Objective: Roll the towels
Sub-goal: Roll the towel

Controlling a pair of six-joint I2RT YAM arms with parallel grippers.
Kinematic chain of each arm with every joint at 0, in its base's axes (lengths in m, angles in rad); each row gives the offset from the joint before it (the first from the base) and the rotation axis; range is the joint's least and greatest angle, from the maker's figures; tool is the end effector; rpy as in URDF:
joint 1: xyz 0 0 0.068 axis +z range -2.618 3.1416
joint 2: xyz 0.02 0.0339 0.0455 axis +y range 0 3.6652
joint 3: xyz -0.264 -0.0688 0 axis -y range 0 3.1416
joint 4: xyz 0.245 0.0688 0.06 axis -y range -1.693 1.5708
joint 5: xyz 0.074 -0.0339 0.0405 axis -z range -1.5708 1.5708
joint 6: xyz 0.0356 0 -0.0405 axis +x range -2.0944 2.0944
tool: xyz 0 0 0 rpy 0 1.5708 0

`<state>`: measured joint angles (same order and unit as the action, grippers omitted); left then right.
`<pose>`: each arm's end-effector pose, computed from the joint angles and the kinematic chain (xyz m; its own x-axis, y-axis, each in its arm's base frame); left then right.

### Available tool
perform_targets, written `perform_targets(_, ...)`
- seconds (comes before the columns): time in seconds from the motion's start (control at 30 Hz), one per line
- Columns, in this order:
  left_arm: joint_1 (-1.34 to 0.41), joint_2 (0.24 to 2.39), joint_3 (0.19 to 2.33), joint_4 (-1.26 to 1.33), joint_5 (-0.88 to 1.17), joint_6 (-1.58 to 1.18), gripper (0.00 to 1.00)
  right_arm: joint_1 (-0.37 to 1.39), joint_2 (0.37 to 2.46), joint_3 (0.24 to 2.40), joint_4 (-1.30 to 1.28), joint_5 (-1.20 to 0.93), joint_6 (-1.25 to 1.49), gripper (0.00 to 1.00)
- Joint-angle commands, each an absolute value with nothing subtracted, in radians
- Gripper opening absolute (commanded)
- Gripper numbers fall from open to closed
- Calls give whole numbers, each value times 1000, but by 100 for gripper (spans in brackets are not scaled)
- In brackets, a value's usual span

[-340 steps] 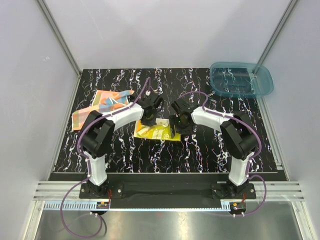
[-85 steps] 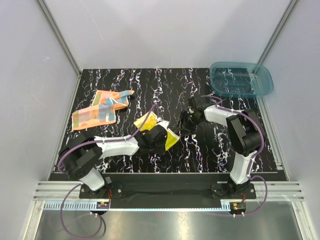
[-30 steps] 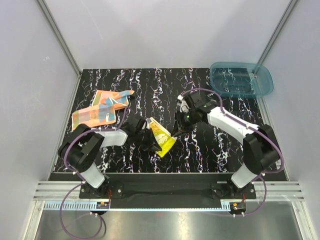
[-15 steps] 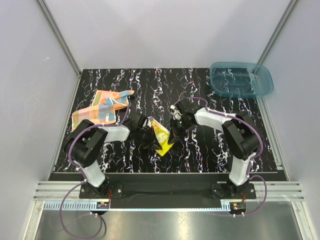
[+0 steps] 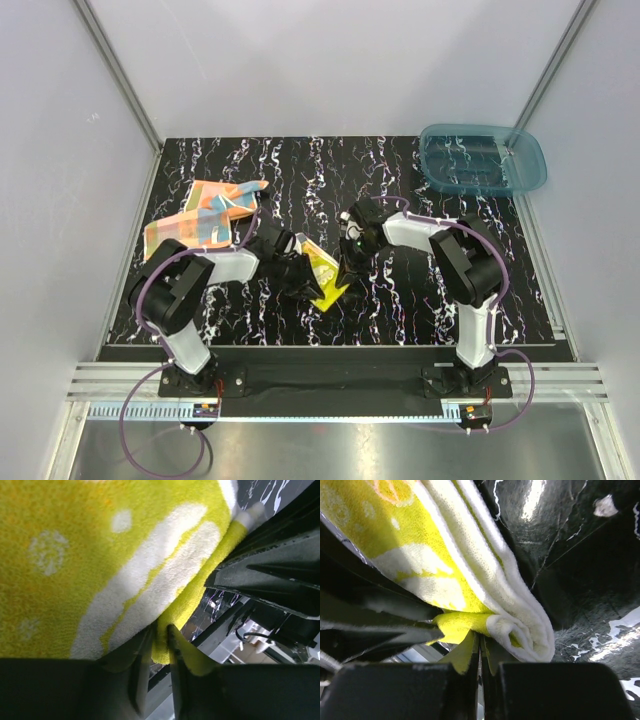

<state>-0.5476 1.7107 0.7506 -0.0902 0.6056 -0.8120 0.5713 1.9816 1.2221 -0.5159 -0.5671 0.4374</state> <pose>0.2437 -0.1724 0.1190 -0.9957 -0.0916 0.0162 -0.0767 0.7093 -0.7007 0.3049 0.2187 0.1308 -0.9779 -0.2039 -0.0460 -0.1914 0.7852 0.5889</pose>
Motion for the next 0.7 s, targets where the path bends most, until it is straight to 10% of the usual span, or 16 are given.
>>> perform_targets(0.0,-543,1669,779,-221,505,-735,33,555,2016,1241,-500,-497,403,5)
perform_targets(0.13,-567,1547,847,-421,287,-663,50,555,2019,1209,-485,-495,407,5)
perform_targets(0.37,-802,1385,1029,-626,-259,-582,44,555,2014,1216,-502,-492,396,5)
perform_targets(0.67,-1046,1537,1066,-451,-218,-459,44,557,2022,1252,-541,-502,380,6)
